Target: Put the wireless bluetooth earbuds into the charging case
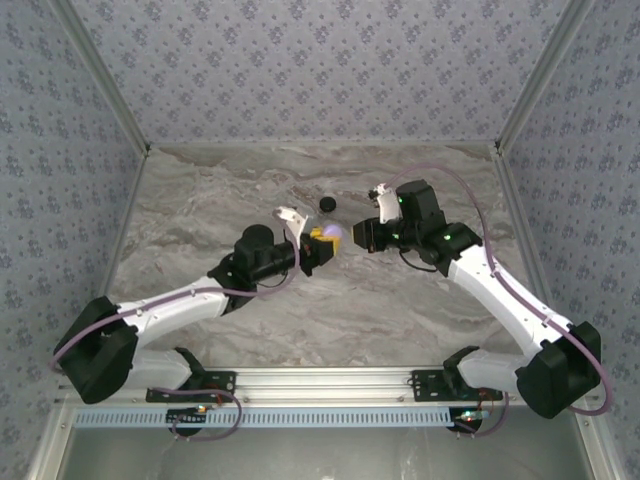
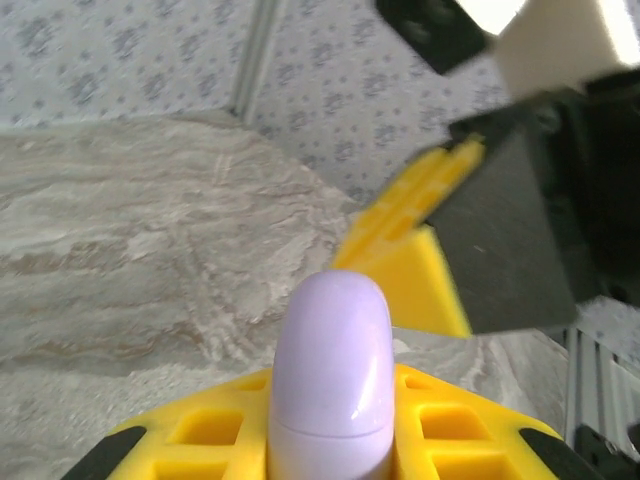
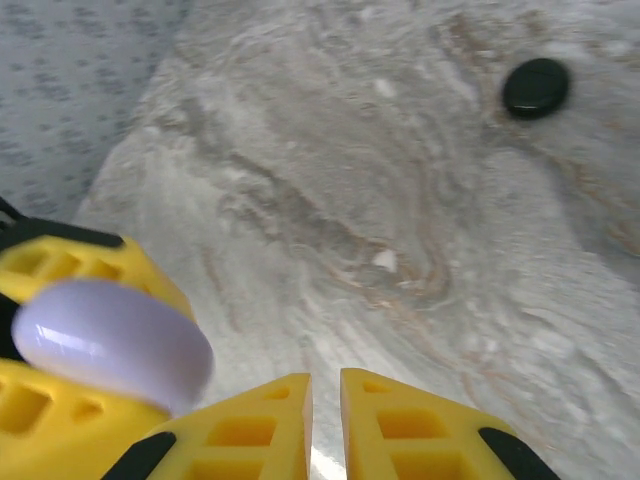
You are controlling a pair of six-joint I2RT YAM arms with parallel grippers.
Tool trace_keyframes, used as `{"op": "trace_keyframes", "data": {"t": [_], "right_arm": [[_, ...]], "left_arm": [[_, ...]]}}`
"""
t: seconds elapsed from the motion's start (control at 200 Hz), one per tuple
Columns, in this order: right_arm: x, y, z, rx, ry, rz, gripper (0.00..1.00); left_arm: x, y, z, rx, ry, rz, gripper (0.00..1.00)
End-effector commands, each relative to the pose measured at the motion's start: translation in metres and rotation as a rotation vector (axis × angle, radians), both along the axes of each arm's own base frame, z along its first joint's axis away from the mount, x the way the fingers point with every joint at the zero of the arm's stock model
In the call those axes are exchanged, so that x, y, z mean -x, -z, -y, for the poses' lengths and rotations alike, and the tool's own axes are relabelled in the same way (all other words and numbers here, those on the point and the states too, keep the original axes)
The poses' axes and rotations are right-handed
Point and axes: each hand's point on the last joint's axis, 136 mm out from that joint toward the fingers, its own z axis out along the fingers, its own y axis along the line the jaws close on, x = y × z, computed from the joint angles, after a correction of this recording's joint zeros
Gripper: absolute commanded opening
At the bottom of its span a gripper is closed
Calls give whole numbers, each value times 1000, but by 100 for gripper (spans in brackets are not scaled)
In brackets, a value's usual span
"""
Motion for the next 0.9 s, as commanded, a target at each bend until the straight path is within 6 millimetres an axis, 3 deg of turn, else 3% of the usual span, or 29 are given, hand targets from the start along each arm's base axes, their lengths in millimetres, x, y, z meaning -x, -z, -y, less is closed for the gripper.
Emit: {"op": "trace_keyframes", "data": {"t": [0.0, 0.345, 0.895], "right_arm": [[-8, 7, 29, 82, 136, 10, 16], [-4, 14, 46, 98, 186, 8, 18], [1, 17, 56, 104, 204, 1, 19]], "left_arm": [[-27, 21, -10, -28, -112, -162, 24], [-70, 73, -17, -210, -236, -494, 23], [-115, 139, 8, -322, -211, -724, 23]]}}
